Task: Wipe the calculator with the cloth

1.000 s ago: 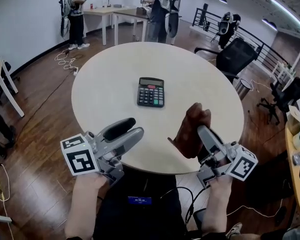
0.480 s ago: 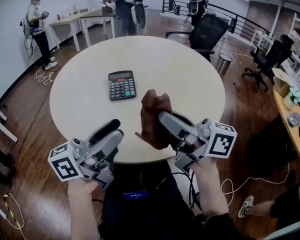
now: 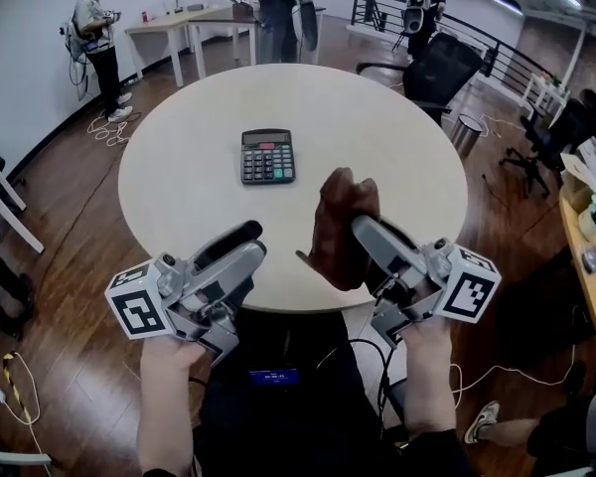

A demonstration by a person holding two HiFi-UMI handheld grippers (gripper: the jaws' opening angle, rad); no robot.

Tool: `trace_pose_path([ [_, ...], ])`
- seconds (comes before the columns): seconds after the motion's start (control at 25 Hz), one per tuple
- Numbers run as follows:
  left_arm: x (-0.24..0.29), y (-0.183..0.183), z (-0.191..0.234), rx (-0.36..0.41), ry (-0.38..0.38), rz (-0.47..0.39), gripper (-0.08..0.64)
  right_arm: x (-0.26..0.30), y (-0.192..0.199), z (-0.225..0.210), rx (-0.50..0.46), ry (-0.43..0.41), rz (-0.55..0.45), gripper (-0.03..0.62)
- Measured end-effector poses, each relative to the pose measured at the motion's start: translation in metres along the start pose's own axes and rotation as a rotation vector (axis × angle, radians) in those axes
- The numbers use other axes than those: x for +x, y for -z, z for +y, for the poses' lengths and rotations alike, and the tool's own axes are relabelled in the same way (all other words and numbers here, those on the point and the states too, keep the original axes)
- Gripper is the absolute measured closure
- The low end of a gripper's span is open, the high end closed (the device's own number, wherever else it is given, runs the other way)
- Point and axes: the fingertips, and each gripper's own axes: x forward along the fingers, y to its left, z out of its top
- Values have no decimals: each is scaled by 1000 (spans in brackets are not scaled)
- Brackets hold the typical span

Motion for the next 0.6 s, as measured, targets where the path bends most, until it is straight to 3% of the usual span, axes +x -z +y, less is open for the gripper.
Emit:
trace_pose_path([
  [0.24,7,-5,-4,19,27,0,328,-2,-9,6,-40,-14,-9,541],
  [0.6,15,-5,1,7,26,3,336,9,-8,2,-22,-35,6,541],
])
